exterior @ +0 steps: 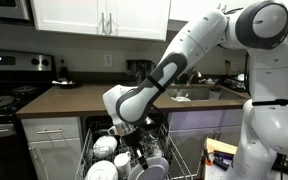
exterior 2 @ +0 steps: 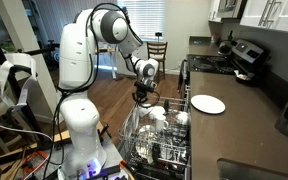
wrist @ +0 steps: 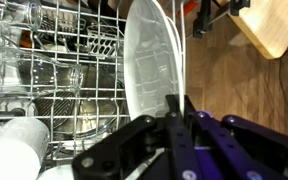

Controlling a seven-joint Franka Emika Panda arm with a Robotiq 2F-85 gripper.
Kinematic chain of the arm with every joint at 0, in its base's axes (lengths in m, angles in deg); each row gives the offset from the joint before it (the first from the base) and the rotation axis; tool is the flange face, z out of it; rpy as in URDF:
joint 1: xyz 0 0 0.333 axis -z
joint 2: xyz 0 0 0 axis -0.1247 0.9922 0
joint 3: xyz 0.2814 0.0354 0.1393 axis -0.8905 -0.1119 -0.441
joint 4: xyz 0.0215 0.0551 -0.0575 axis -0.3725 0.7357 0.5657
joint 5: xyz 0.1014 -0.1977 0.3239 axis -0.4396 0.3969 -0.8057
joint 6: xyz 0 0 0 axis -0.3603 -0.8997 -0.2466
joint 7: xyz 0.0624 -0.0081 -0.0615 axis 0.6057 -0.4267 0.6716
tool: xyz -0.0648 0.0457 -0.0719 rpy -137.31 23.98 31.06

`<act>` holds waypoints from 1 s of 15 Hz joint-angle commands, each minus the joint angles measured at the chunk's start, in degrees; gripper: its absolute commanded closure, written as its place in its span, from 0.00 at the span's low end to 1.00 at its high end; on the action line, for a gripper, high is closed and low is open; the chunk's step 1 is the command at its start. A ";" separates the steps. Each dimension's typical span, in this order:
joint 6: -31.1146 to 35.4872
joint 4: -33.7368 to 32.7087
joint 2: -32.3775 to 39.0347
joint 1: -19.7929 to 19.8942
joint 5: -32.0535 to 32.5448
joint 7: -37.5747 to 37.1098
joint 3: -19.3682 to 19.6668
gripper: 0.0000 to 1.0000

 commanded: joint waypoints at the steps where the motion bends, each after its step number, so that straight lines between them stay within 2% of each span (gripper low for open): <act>1: -0.20 2.02 -3.29 -0.45 0.16 -0.23 0.35 0.96; 7: 1.38 3.50 -5.92 -0.92 1.19 -1.33 0.60 0.96; 15: 9.50 8.58 -10.32 -2.82 7.75 -6.32 0.97 0.96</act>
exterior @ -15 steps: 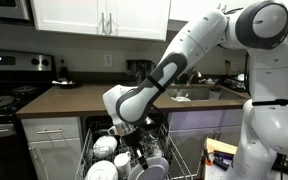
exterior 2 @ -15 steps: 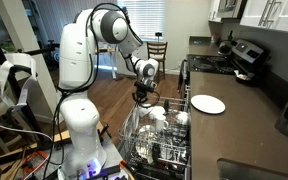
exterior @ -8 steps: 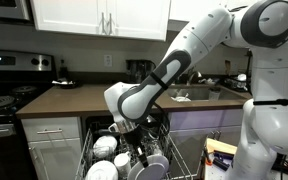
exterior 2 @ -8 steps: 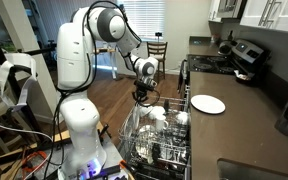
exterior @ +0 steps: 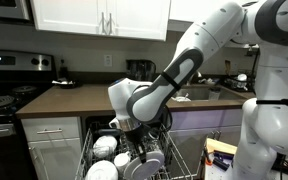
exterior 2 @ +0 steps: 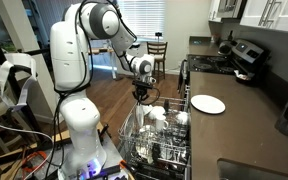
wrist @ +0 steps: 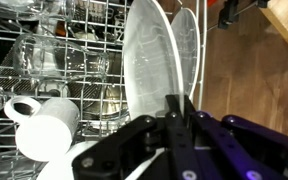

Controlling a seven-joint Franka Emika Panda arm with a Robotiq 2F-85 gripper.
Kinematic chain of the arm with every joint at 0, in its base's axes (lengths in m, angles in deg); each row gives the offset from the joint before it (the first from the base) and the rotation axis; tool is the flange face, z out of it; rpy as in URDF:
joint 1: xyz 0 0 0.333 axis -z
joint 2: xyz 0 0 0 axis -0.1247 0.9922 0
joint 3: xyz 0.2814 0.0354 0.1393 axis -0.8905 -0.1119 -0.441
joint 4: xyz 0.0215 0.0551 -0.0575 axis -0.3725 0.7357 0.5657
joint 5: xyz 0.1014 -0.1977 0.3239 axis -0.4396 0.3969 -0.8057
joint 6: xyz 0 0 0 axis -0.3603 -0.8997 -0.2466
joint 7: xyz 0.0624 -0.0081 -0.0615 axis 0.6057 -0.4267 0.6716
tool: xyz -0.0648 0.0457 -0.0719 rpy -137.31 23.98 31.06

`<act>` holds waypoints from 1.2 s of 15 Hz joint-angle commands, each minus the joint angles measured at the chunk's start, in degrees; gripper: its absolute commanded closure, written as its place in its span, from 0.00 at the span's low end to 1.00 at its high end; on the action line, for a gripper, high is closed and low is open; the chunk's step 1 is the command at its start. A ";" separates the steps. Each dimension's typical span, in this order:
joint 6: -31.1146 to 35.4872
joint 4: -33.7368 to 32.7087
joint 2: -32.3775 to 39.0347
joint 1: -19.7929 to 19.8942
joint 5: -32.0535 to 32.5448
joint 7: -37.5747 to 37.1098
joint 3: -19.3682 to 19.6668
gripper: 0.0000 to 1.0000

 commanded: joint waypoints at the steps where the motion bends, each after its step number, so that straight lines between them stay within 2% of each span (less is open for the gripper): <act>1: 3.22 3.81 -4.15 -1.44 3.71 -3.86 0.55 0.96; 9: 2.56 2.67 -1.36 -1.48 3.14 -2.83 0.67 0.93; 10: 2.56 2.66 -1.32 -1.47 3.14 -2.83 0.69 0.96; 18: 4.58 3.95 -3.32 -2.30 5.70 -4.72 0.63 0.96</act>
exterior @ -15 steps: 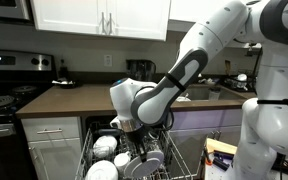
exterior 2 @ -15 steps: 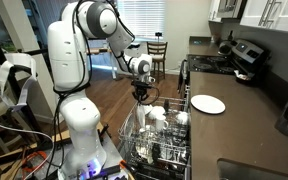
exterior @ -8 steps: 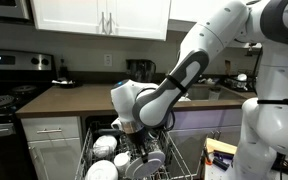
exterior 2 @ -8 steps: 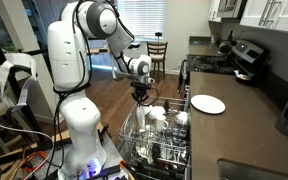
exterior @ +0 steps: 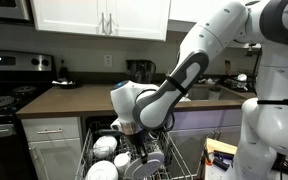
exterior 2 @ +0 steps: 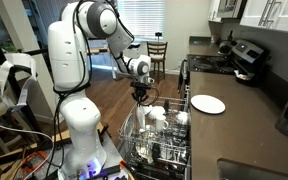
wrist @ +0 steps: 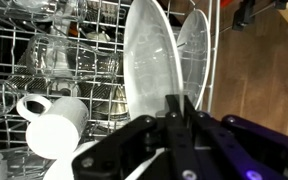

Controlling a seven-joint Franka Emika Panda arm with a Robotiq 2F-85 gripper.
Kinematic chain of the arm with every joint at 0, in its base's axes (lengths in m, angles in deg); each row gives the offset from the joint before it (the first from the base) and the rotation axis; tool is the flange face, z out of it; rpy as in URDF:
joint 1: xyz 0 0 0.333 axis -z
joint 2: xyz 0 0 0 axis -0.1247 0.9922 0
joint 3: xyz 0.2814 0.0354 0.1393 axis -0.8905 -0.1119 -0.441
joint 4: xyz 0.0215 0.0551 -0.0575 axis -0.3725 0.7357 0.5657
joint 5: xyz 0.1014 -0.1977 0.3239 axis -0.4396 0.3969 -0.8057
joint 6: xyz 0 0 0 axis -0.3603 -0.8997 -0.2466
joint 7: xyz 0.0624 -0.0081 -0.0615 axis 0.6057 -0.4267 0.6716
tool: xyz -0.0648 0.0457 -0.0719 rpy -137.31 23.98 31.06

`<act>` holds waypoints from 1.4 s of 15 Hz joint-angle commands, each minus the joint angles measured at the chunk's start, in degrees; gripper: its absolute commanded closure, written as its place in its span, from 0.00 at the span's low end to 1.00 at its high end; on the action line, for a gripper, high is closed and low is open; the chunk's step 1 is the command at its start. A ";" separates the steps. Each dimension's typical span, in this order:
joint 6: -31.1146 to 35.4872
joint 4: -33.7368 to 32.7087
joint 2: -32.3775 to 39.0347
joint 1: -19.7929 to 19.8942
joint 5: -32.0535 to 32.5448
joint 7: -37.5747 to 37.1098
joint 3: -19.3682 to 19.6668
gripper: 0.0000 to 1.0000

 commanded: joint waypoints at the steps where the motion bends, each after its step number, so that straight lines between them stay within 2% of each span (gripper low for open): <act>1: 1.55 1.36 -2.37 -0.90 2.64 -2.22 0.26 0.96; 11: 4.85 1.76 -3.79 -1.47 8.89 -7.41 0.60 0.96; 21: 6.22 2.32 -5.14 -1.64 16.96 -17.23 1.18 0.96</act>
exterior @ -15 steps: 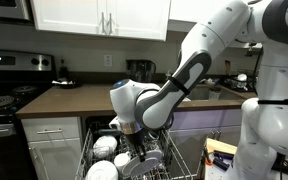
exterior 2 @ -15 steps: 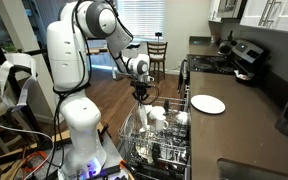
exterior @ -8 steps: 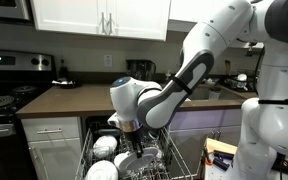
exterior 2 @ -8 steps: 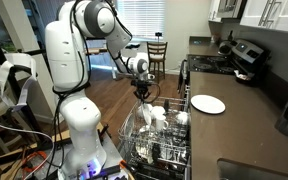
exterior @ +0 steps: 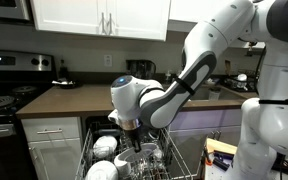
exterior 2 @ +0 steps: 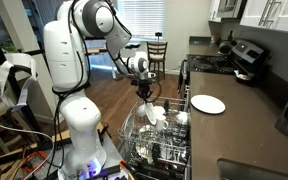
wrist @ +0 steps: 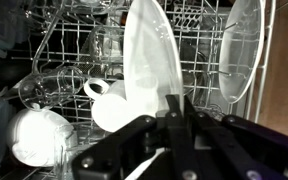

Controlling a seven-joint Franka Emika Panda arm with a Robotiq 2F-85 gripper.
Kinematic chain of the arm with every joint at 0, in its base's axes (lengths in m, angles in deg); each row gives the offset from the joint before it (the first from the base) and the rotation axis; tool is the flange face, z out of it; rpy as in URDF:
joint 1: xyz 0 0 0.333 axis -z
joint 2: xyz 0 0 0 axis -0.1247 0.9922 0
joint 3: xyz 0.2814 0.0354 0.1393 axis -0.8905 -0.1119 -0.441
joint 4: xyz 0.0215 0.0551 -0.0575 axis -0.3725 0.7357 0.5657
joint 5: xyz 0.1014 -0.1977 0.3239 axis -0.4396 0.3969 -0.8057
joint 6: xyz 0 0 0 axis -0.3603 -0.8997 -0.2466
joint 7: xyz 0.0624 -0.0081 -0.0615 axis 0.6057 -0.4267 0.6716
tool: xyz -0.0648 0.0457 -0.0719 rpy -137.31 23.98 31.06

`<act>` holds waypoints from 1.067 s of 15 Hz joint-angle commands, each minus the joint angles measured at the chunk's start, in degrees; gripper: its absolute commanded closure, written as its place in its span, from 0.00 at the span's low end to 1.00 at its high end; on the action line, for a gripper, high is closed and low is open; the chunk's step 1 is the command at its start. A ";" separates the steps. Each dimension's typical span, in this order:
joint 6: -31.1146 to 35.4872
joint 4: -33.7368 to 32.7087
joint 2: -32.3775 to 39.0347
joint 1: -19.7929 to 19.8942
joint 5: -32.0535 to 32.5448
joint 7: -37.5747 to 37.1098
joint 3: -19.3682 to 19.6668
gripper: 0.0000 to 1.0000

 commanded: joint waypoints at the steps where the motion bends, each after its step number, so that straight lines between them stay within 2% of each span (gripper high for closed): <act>1: 1.64 1.96 -2.88 -0.96 3.20 -3.74 0.56 0.96; 9: 8.38 3.61 -3.61 -1.77 14.07 -8.87 0.85 0.96; 16: 13.82 5.65 -5.08 -1.41 19.81 -11.95 1.26 0.96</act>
